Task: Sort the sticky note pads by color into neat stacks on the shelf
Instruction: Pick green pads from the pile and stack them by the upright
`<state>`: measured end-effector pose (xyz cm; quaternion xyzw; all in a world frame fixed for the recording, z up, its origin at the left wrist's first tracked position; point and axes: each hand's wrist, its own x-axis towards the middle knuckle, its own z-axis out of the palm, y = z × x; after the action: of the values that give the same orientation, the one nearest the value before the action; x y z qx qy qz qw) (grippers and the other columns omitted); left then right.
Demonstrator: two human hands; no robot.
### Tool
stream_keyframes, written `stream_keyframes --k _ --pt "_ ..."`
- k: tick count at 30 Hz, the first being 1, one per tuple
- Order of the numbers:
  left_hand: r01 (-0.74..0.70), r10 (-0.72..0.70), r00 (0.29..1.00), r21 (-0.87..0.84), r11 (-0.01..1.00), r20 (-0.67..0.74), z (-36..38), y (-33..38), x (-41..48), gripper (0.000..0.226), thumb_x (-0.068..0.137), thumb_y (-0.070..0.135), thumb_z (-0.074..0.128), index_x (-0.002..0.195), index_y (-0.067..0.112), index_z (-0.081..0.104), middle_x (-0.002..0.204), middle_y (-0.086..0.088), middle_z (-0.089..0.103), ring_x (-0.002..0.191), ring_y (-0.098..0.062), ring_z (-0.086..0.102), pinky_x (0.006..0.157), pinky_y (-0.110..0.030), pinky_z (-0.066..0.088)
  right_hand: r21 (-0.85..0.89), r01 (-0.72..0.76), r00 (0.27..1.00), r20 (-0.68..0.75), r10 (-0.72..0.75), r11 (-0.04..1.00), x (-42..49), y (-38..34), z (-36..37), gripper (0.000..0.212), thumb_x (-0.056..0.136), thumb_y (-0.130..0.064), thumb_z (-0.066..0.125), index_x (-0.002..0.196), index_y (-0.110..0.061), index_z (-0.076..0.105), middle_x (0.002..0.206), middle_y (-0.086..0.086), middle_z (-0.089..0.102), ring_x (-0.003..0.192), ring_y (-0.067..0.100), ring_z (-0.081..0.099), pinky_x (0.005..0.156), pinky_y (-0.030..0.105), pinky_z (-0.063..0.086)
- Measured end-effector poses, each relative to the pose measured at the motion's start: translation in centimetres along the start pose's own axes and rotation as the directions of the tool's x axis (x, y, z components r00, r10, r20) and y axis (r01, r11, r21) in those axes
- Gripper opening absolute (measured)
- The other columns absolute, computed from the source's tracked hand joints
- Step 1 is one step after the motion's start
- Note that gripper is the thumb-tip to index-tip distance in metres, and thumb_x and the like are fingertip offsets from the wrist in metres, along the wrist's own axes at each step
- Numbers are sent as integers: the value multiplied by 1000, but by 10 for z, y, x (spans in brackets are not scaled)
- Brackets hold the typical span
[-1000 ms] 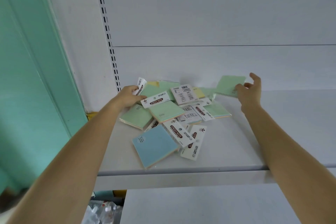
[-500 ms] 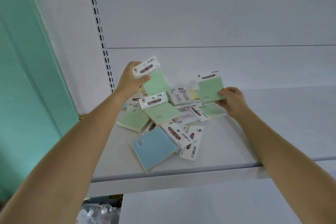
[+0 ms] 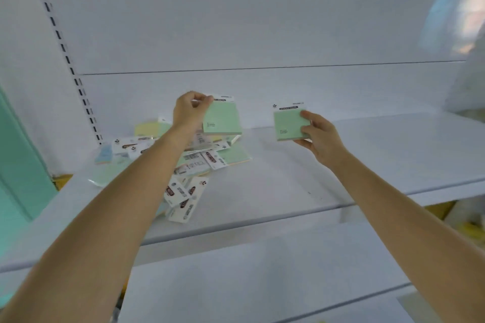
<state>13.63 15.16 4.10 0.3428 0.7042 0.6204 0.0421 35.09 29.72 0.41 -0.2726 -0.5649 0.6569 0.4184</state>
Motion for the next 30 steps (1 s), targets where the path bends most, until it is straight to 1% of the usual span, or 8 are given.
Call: stream_keyframes --k 4,7,9,12,16,20,25,30 --pt "141 -119 978 -121 983 173 80 19 -32 24 86 11 60 110 5 60 84 -3 54 87 -21 55 74 -30 51 -17 -3 1000 -21 3 1000 -13 -15 -81 43 91 9 38 131 -5 46 117 8 45 103 27 53 81 37 51" --pt "248 -181 909 -139 959 377 137 32 -57 47 84 -7 54 129 2 45 105 -10 47 94 -23 55 68 -27 53 -71 7 998 -57 -11 997 -19 -27 -144 46 90 9 37 132 -6 46 119 7 45 104 26 52 73 29 53" --pt "242 -162 889 -138 960 428 171 40 -71 51 84 -12 49 132 3 41 101 -9 49 96 -24 54 71 -27 51 -97 4 997 -80 -12 995 -22 -35 -183 48 89 10 37 133 -7 46 121 7 44 106 26 52 67 26 57" --pt "248 -156 895 -175 953 419 214 52 -87 45 86 -10 46 128 5 46 89 -6 55 76 -17 57 67 -24 49 -136 -28 996 -92 15 990 -21 -45 -231 50 88 13 37 135 -4 41 128 14 43 110 30 53 78 32 57" --pt "268 -192 904 -155 951 381 267 66 -94 35 88 -5 46 122 -1 54 106 -12 53 68 -11 53 60 -19 44 -154 -67 992 -119 49 986 -9 -58 -281 49 88 13 38 136 1 38 132 24 43 112 34 53 87 38 52" --pt "310 -221 900 -197 930 375 315 81 -87 36 89 -5 45 125 -1 51 101 -10 55 68 -9 54 50 -10 48 -174 -88 987 -148 62 981 17 -67 -322 48 89 12 39 136 1 37 140 26 39 105 31 53 86 39 52" --pt "333 -229 900 -249 909 370 370 86 -59 41 89 -7 44 128 1 49 108 -14 52 90 -24 55 63 -20 47 -251 -109 984 -161 70 962 65 -73 -362 48 91 10 37 138 0 35 141 23 39 111 33 52 91 37 46" --pt "338 -230 888 -227 913 397 423 89 -24 43 89 -8 42 130 2 47 110 -14 50 95 -25 52 60 -19 47 -296 -116 977 -205 56 948 112 -83 -406 49 90 10 35 139 2 34 125 16 43 105 26 48 91 37 45"
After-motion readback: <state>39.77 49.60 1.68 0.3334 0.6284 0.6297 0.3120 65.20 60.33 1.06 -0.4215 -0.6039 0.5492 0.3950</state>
